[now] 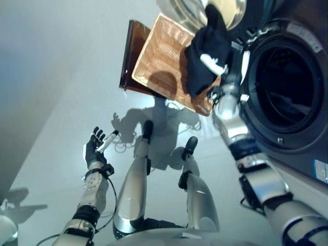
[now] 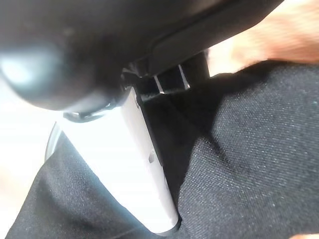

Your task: Pick up the clothes and place them into the washing machine

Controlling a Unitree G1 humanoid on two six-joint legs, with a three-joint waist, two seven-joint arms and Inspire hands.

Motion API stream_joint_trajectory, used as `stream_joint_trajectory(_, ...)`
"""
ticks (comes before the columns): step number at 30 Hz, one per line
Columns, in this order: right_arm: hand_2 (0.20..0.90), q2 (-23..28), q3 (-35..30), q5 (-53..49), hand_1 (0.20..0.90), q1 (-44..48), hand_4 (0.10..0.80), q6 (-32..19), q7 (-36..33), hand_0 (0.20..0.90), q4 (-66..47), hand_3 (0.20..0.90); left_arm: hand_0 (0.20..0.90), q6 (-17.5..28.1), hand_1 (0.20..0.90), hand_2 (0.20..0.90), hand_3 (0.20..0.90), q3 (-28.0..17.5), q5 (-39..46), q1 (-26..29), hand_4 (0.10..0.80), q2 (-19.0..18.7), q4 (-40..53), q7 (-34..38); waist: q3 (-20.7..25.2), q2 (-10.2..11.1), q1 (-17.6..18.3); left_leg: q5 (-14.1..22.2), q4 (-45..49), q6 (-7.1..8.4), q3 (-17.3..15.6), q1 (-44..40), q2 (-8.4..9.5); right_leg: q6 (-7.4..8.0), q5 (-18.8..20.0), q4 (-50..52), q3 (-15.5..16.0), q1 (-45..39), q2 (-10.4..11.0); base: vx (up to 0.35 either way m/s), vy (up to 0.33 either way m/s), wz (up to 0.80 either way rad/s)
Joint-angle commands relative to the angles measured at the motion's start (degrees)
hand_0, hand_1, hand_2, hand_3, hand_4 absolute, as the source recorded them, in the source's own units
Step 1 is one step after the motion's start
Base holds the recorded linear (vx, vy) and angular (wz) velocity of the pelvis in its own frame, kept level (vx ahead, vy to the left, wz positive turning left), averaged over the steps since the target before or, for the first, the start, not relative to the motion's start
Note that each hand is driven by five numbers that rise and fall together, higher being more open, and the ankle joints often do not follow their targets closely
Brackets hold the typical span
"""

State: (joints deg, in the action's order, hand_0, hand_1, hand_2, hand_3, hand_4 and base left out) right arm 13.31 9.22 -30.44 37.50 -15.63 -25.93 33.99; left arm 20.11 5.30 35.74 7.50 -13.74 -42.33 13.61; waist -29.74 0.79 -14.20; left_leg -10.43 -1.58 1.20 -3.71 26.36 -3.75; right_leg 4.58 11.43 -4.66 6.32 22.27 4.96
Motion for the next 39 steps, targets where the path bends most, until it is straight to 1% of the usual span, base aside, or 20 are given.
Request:
stream_joint_trajectory(1, 0.200, -0.07, -1.37, -12.91, 0.200, -1.34, 0.300, -10.39, 5.03, 0.200, -5.60, 0.200, 0.900, 1.37, 0.900, 0.900, 0.900, -0.63, -0.27, -2.71, 0.800, -0.25, -2.71, 0.03, 7.35, -3.52, 0.30, -0.05, -3.42, 3.37, 1.00, -0.19, 1.72, 1.64, -5.60, 3.82, 0.92, -5.00, -0.80, 0.038, -0.007, -0.14)
stream_joint_trajectory(2, 0.200, -1.72, -2.76, -19.48, 0.200, -2.91, 0.300, -11.01, 7.07, 0.200, -4.71, 0.200, 0.900, 1.17, 0.900, 0.900, 0.900, -0.55, 0.26, -2.64, 0.800, -0.04, -3.58, -0.32, 8.03, -3.86, 0.52, 0.21, -3.42, 3.28, 0.97, -0.75, 1.84, 1.62, -5.76, 3.67, 0.66, -5.36, -0.79, 0.024, -0.017, -0.14)
stream_joint_trajectory(3, 0.200, -2.79, -3.23, -22.98, 0.200, -3.29, 0.300, -11.67, 8.02, 0.200, -4.15, 0.200, 0.900, 1.24, 0.900, 0.900, 0.900, -0.22, 0.34, -2.74, 0.800, -0.08, -3.35, -0.41, 8.17, -4.03, 0.47, 0.42, -3.42, 3.25, 0.85, -1.10, 1.93, 1.62, -5.94, 3.68, 0.48, -5.58, -0.69, 0.023, -0.017, -0.09)
stream_joint_trajectory(5, 0.200, -2.75, -3.25, -23.06, 0.200, -3.26, 0.300, -11.69, 8.10, 0.200, -4.09, 0.200, 0.900, 1.24, 0.900, 0.900, 0.900, -0.21, 0.34, -2.71, 0.800, -0.07, -3.35, -0.41, 8.31, -4.07, 0.47, 0.24, -3.42, 3.24, 0.90, -0.84, 1.89, 1.60, -5.74, 3.60, 0.53, -5.38, -0.74, 0.000, 0.000, 0.00)
stream_joint_trajectory(6, 0.200, -5.50, -5.72, -32.21, 0.200, -3.78, 0.300, -13.54, 10.32, 0.200, -3.89, 0.200, 0.900, 1.44, 0.900, 0.900, 0.900, 0.62, 1.50, -2.57, 0.800, 0.44, -3.60, -0.60, 8.79, -4.87, 0.57, 0.38, -3.42, 3.13, 0.72, -1.00, 2.11, 1.67, -5.69, 3.45, 0.17, -5.20, -0.74, 0.000, 0.000, 0.00)
stream_joint_trajectory(9, 0.200, -7.92, -7.57, -38.71, 0.200, -4.89, 0.300, -15.52, 12.60, 0.200, -4.69, 0.200, 0.900, 1.28, 0.900, 0.900, 0.900, 1.55, 2.34, -2.59, 0.800, 1.12, -4.68, -1.02, 9.32, -5.77, 0.70, 0.60, -3.42, 2.95, 0.34, -0.94, 2.22, 1.56, -5.79, 3.55, -0.21, -4.66, -0.76, 0.000, 0.000, 0.00)
stream_joint_trajectory(10, 0.200, -7.90, -7.57, -38.88, 0.200, -4.92, 0.300, -15.56, 12.77, 0.200, -4.64, 0.200, 0.900, 1.30, 0.900, 0.900, 0.900, 1.57, 2.37, -2.58, 0.800, 1.10, -4.74, -1.05, 9.35, -5.76, 0.67, 0.61, -3.42, 2.95, 0.33, -0.92, 2.22, 1.56, -5.80, 3.57, -0.22, -4.63, -0.76, 0.000, 0.000, 0.00)
stream_joint_trajectory(11, 0.200, -9.07, -9.42, -42.79, 0.200, -5.41, 0.300, -16.90, 14.18, 0.200, -5.20, 0.200, 0.900, 1.52, 0.900, 0.900, 0.900, 2.15, 3.44, -2.79, 0.800, 1.61, -4.57, -1.50, 9.59, -6.43, 0.79, 0.68, -3.42, 2.85, 0.21, -0.78, 2.31, 1.47, -5.88, 3.77, -0.55, -4.24, -0.86, 0.000, 0.000, 0.00)
stream_joint_trajectory(14, 0.200, -9.54, -10.71, -44.91, 0.200, -5.13, 0.300, -17.85, 14.86, 0.200, -4.90, 0.200, 0.900, 1.41, 0.900, 0.900, 0.900, 2.70, 4.02, -3.01, 0.800, 1.91, -4.89, -2.11, 9.77, -7.08, 0.66, 0.74, -3.42, 2.76, 0.10, -0.61, 2.35, 1.43, -6.07, 3.98, -0.72, -3.89, -0.89, -0.010, -0.006, -0.01)
stream_joint_trajectory(15, 0.200, -9.86, -11.81, -46.69, 0.200, -4.48, 0.300, -18.76, 14.98, 0.200, -4.80, 0.200, 0.900, 1.64, 0.900, 0.900, 0.900, 3.28, 4.86, -3.15, 0.800, 2.23, -5.12, -2.30, 9.90, -7.84, 0.61, 0.69, -3.42, 2.76, 0.04, -0.24, 2.38, 1.38, -6.07, 4.03, -0.93, -3.44, -0.88, -0.034, -0.011, -0.08)
stream_joint_trajectory(18, 0.200, -9.45, -13.28, -47.10, 0.200, -3.38, 0.300, -19.42, 14.72, 0.200, -3.98, 0.200, 0.900, 1.88, 0.900, 0.900, 0.900, 3.71, 5.35, -3.25, 0.800, 2.45, -5.09, -2.49, 9.98, -8.45, 0.53, 0.73, -3.42, 2.74, -0.12, 0.11, 2.42, 1.36, -6.08, 4.08, -1.09, -2.97, -0.92, -0.026, -0.014, -0.05)
stream_joint_trajectory(19, 0.200, -8.93, -14.79, -47.84, 0.200, -2.25, 0.300, -20.62, 14.28, 0.200, -3.44, 0.200, 0.900, 1.93, 0.900, 0.900, 0.900, 4.12, 5.77, -3.44, 0.800, 2.61, -5.26, -2.68, 9.92, -9.06, 0.45, 0.71, -3.42, 2.74, -0.24, 0.28, 2.50, 1.33, -6.12, 4.19, -1.15, -2.59, -0.96, 0.000, 0.000, 0.00)
stream_joint_trajectory(25, 0.200, -6.78, -18.73, -49.49, 0.200, 1.84, 0.300, -22.91, 12.81, 0.200, -1.37, 0.200, 0.900, 2.29, 0.900, 0.900, 0.900, 5.30, 6.66, -3.98, 0.800, 2.72, -4.83, -3.18, 10.05, -10.41, 0.09, 0.73, -3.42, 2.68, -0.64, 0.84, 2.45, 1.31, -6.22, 4.61, -1.77, -1.59, -0.99, -0.016, 0.005, -0.08)
stream_joint_trajectory(29, 0.200, -3.43, -22.92, -51.04, 0.200, 5.26, 0.300, -24.86, 11.32, 0.200, 2.02, 0.200, 0.900, 2.26, 0.900, 0.900, 0.900, 5.83, 7.07, -4.44, 0.800, 2.59, -5.26, -3.68, 10.36, -11.42, 0.12, 0.90, -3.42, 2.58, -1.13, 1.11, 2.45, 1.27, -6.33, 5.03, -2.38, -0.67, -1.08, -0.006, 0.001, -0.03)
stream_joint_trajectory(32, 0.200, -1.48, -24.31, -51.77, 0.200, 7.33, 0.300, -25.34, 10.92, 0.200, 4.21, 0.200, 0.900, 2.39, 0.900, 0.900, 0.900, 6.17, 7.50, -4.51, 0.800, 2.44, -5.07, -4.03, 10.50, -11.91, -0.10, 0.89, -3.42, 2.56, -1.36, 1.30, 2.33, 1.27, -6.33, 5.18, -2.66, -0.25, -1.07, -0.010, 0.006, -0.03)
stream_joint_trajectory(33, 0.200, 0.72, -25.74, -52.28, 0.200, 9.14, 0.300, -26.01, 10.15, 0.200, 5.91, 0.200, 0.900, 2.32, 0.900, 0.900, 0.900, 6.32, 7.64, -4.82, 0.800, 2.10, -4.78, -4.31, 10.63, -12.49, -0.17, 0.92, -3.42, 2.57, -1.51, 1.43, 2.37, 1.26, -6.42, 5.31, -2.76, 0.04, -1.08, -0.007, 0.010, -0.05)
stream_joint_trajectory(35, 0.200, 1.90, -26.26, -52.43, 0.200, 10.10, 0.300, -26.10, 9.86, 0.200, 6.76, 0.200, 0.900, 2.44, 0.900, 0.900, 0.900, 6.43, 7.80, -4.89, 0.800, 2.02, -4.72, -4.43, 10.65, -12.72, -0.25, 0.92, -3.42, 2.55, -1.57, 1.49, 2.41, 1.26, -6.44, 5.41, -2.91, 0.19, -1.13, -0.011, 0.004, -0.08)
stream_joint_trajectory(36, 0.200, 5.20, -27.43, -52.59, 0.200, 12.20, 0.300, -26.08, 8.86, 0.200, 9.33, 0.200, 0.900, 2.55, 0.900, 0.900, 0.900, 6.70, 8.15, -5.31, 0.800, 1.72, -4.29, -4.92, 10.73, -13.30, -0.34, 0.90, -3.42, 2.52, -1.60, 1.58, 2.45, 1.28, -6.46, 5.52, -3.08, 0.46, -1.14, -0.010, 0.000, -0.09)
stream_joint_trajectory(38, 0.200, 7.11, -27.72, -52.67, 0.200, 13.61, 0.300, -25.84, 8.45, 0.200, 11.01, 0.200, 0.900, 2.52, 0.900, 0.900, 0.900, 6.91, 8.47, -5.41, 0.800, 1.56, -3.97, -5.25, 10.76, -13.64, -0.50, 0.89, -3.42, 2.52, -1.65, 1.67, 2.46, 1.31, -6.44, 5.63, -3.09, 0.70, -1.13, -0.007, -0.001, -0.09)
stream_joint_trajectory(39, 0.200, 10.11, -28.26, -53.00, 0.200, 15.78, 0.300, -25.72, 7.71, 0.200, 13.54, 0.200, 0.900, 2.64, 0.900, 0.900, 0.900, 7.18, 8.72, -5.84, 0.800, 1.18, -3.66, -5.56, 10.90, -14.10, -0.61, 0.87, -3.42, 2.50, -1.70, 1.75, 2.46, 1.36, -6.47, 5.75, -3.23, 0.92, -1.20, -0.006, -0.003, -0.03)
